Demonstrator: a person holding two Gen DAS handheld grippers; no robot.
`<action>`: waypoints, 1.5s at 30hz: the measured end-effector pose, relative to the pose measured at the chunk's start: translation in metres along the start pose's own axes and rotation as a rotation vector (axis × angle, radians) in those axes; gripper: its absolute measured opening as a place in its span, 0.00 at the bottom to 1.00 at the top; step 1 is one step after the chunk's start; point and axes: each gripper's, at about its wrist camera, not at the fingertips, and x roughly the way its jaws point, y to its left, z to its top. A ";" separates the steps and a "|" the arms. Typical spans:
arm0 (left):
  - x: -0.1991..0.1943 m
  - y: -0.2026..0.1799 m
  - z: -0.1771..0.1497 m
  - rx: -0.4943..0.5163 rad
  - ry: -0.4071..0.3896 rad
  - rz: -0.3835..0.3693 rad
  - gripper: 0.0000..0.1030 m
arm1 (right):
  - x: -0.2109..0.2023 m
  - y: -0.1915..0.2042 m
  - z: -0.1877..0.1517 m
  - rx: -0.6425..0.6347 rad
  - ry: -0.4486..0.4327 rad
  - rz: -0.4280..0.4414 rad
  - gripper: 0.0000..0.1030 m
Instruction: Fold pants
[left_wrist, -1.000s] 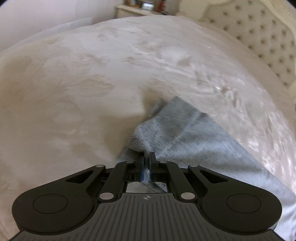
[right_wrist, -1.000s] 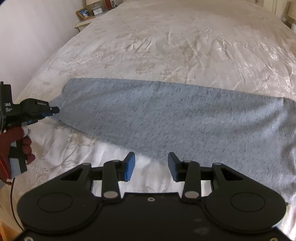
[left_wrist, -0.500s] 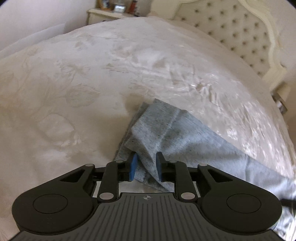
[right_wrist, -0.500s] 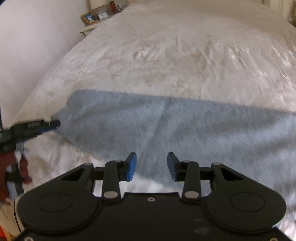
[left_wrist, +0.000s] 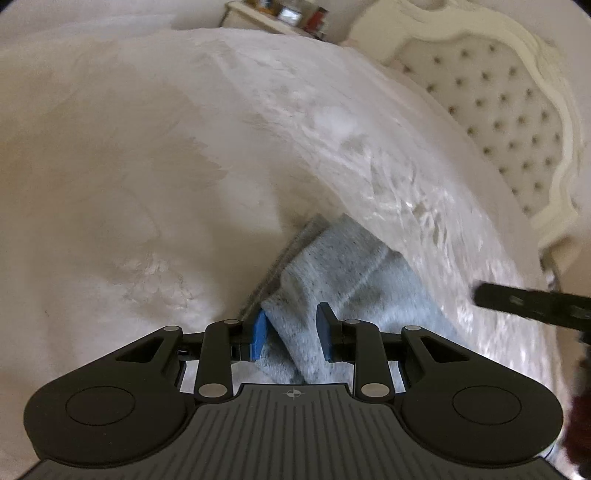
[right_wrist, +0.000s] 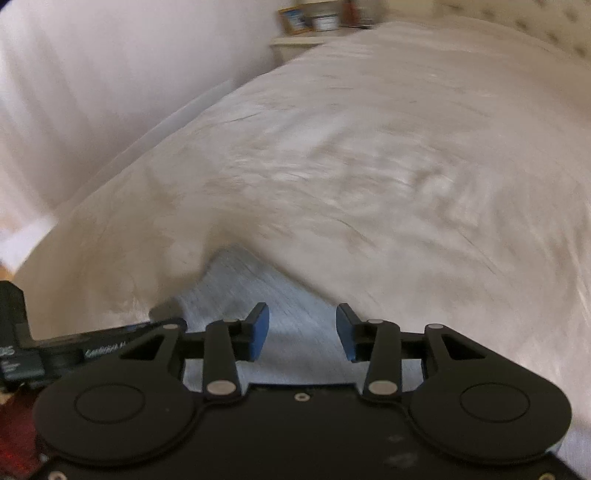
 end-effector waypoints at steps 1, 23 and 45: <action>0.002 0.002 0.001 -0.021 0.004 -0.004 0.26 | 0.014 0.006 0.009 -0.038 0.011 0.011 0.42; -0.050 -0.009 -0.010 0.082 -0.104 0.042 0.11 | 0.055 0.060 0.033 -0.353 0.045 0.137 0.07; 0.036 -0.013 -0.010 -0.071 0.076 -0.186 0.79 | -0.058 -0.018 -0.087 0.188 -0.028 -0.127 0.25</action>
